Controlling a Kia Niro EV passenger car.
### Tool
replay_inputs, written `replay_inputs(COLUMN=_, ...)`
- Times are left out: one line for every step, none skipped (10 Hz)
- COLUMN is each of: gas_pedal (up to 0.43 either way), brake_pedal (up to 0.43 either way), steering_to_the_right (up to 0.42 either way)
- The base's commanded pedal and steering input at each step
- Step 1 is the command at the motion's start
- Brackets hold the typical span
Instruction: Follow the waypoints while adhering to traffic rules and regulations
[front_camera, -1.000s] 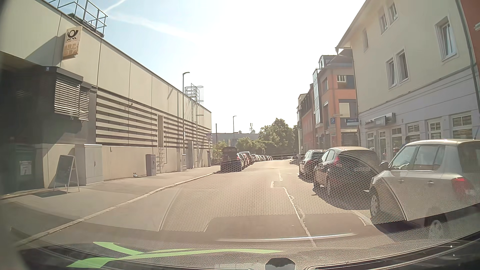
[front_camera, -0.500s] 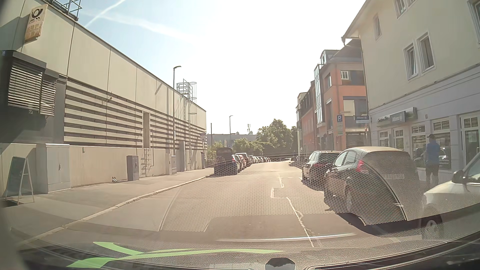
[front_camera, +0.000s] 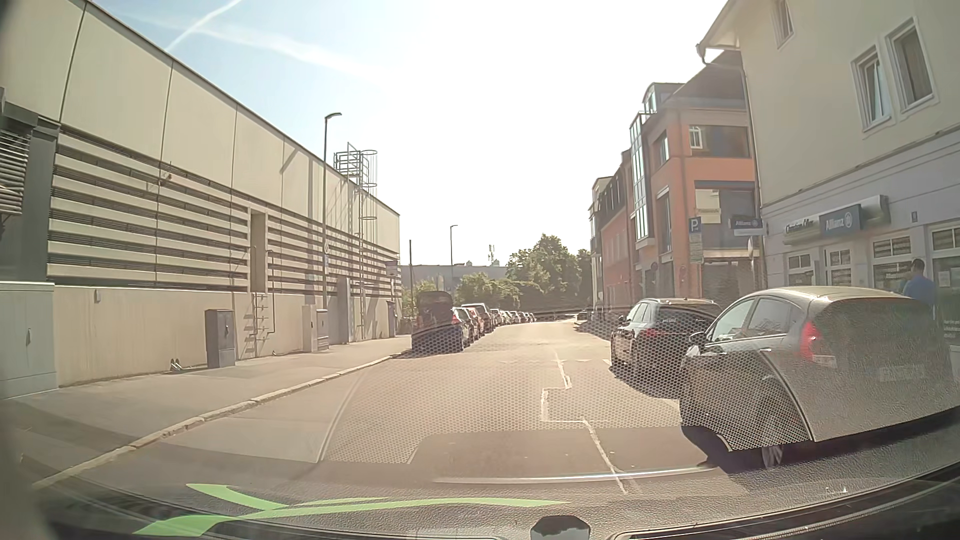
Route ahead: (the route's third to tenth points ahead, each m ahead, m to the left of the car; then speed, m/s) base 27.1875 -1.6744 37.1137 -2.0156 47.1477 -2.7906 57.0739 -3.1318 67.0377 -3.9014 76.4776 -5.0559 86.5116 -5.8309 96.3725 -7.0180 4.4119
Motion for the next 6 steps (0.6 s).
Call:
replay_inputs(gas_pedal=0.0, brake_pedal=0.049, steering_to_the_right=0.016)
replay_inputs(gas_pedal=0.0, brake_pedal=0.055, steering_to_the_right=0.016)
replay_inputs(gas_pedal=0.0, brake_pedal=0.067, steering_to_the_right=0.016)
replay_inputs(gas_pedal=0.0, brake_pedal=0.073, steering_to_the_right=0.016)
replay_inputs(gas_pedal=0.0, brake_pedal=0.079, steering_to_the_right=0.016)
replay_inputs(gas_pedal=0.0, brake_pedal=0.079, steering_to_the_right=0.016)
